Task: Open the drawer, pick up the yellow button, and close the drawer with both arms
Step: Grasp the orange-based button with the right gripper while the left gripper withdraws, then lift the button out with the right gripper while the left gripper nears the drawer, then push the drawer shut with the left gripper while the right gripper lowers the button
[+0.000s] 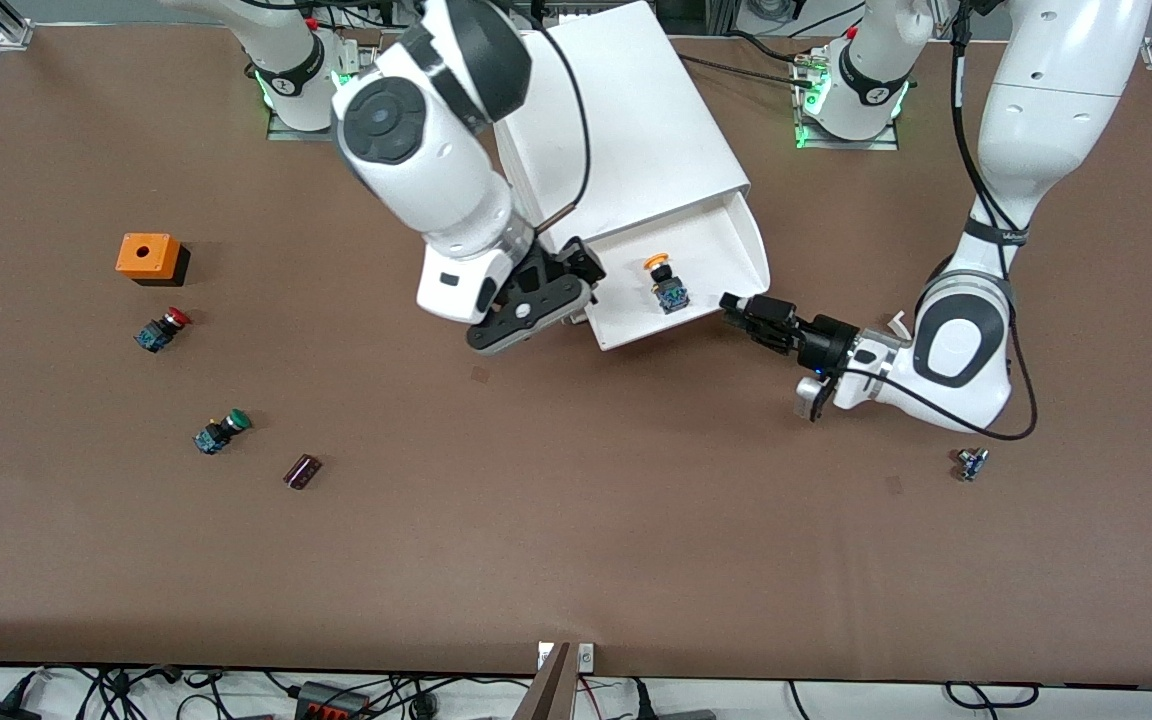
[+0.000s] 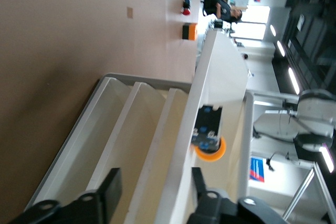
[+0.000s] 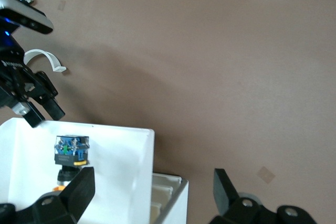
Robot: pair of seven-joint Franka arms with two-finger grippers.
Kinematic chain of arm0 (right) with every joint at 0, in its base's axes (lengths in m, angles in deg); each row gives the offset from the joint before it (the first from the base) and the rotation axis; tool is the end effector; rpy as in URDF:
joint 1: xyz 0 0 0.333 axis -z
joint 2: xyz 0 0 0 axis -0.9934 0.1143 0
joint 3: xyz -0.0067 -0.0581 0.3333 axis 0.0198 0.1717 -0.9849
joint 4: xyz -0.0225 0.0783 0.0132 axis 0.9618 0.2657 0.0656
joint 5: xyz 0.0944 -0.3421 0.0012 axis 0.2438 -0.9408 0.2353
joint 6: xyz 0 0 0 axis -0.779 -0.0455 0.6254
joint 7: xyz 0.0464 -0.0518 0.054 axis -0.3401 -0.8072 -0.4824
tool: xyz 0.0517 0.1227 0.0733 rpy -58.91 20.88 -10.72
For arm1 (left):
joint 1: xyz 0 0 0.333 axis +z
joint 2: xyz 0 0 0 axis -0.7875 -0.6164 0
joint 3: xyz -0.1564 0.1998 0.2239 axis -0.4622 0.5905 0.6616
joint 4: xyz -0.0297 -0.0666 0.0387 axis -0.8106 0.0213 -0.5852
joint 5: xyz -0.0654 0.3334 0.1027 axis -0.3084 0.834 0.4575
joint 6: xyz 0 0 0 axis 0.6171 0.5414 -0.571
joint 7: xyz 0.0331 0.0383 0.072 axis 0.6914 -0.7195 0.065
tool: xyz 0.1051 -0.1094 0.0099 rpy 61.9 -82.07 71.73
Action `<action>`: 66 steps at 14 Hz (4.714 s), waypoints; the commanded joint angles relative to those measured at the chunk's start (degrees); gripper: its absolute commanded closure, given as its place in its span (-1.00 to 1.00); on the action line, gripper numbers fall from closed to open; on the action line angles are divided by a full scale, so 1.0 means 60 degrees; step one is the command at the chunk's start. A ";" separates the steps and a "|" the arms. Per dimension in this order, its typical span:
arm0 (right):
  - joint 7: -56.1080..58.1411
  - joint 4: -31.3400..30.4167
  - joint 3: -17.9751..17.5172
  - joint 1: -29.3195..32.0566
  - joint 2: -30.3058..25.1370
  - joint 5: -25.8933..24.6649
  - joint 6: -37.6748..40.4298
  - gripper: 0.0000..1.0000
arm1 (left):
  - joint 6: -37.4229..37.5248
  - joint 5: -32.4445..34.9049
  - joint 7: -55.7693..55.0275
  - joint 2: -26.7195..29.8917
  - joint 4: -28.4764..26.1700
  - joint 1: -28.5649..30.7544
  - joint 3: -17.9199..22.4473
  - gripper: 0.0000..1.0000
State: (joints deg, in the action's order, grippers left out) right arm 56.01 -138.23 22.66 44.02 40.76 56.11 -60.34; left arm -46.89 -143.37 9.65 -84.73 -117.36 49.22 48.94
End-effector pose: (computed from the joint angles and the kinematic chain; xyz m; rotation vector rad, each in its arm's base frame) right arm 0.5469 0.4718 0.4672 -2.7934 -0.5604 -0.1948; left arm 0.5655 -0.1882 0.2798 1.8358 -0.2916 -0.4541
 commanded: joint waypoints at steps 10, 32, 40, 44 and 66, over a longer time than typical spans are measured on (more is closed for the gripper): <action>-0.2801 0.1828 0.0176 -0.2218 0.2086 -0.1898 -0.0765 -1.00 | -0.0037 0.6943 -0.7206 0.0869 0.2356 -0.0161 0.0233 -1.00; -0.2803 0.1828 0.0176 -0.2410 0.2497 -0.2368 -0.1308 0.57 | -0.1487 1.0246 -0.9628 0.0532 0.3646 -0.0512 0.0204 -1.00; -0.2744 0.2883 0.0308 -0.1387 0.1620 -0.2280 0.1180 0.77 | -0.2788 0.9807 -1.0841 0.0560 0.3020 -0.1198 0.0188 -1.00; -0.2293 0.2796 0.0205 0.0208 0.1195 -0.2192 0.1986 0.77 | -0.4368 0.9792 -1.2686 0.1468 0.1204 -0.2385 0.0188 -1.00; 0.1269 -0.5070 0.0293 0.3699 -0.0243 -0.1841 -0.1322 0.75 | -0.5079 0.9088 -1.4609 0.3081 -0.2184 -0.3091 -0.2214 -1.00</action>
State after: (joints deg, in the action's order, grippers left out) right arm 62.76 -163.16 25.23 66.09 42.67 45.85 -65.16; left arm -80.43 -87.88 -77.97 -68.83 -128.52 29.69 37.20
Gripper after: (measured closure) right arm 0.590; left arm 0.000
